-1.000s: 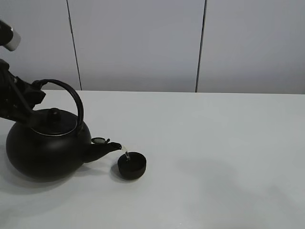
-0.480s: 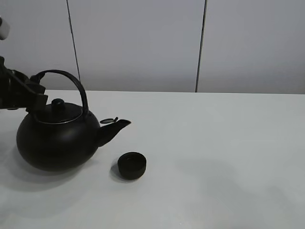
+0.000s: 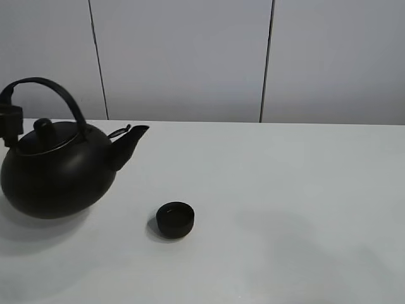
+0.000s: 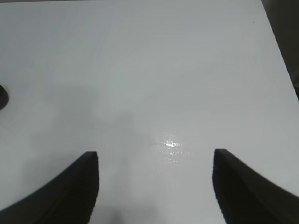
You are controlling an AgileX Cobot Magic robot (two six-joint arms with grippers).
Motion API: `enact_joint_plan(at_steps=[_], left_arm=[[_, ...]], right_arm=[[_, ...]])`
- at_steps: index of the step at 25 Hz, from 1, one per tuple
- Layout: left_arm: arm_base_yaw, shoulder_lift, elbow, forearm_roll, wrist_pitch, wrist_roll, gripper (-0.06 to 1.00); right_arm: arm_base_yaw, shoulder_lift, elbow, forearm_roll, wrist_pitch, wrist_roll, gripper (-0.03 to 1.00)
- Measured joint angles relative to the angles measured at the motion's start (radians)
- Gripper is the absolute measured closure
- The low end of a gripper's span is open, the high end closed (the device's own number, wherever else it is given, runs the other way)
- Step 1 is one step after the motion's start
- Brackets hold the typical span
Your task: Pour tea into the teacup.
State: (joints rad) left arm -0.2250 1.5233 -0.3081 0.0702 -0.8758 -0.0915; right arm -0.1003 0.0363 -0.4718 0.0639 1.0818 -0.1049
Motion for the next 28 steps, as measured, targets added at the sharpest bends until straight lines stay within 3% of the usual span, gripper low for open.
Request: enact_joint_plan(at_steps=[9,12,28], left_arm=[[0.132,0.000,0.054,0.159,-0.050,0.033,0.82],[0.155,0.000,0.054,0.174,-0.058,0.041,0.82],[0.174,0.180,0.050,0.251,-0.165,0.084,0.82]], right_arm=[[0.000,0.000,0.000,0.000,0.000,0.000,0.49],[0.000,0.000,0.000,0.000,0.000,0.000,0.49],[0.000,0.000,0.000,0.000,0.000,0.000,0.49]])
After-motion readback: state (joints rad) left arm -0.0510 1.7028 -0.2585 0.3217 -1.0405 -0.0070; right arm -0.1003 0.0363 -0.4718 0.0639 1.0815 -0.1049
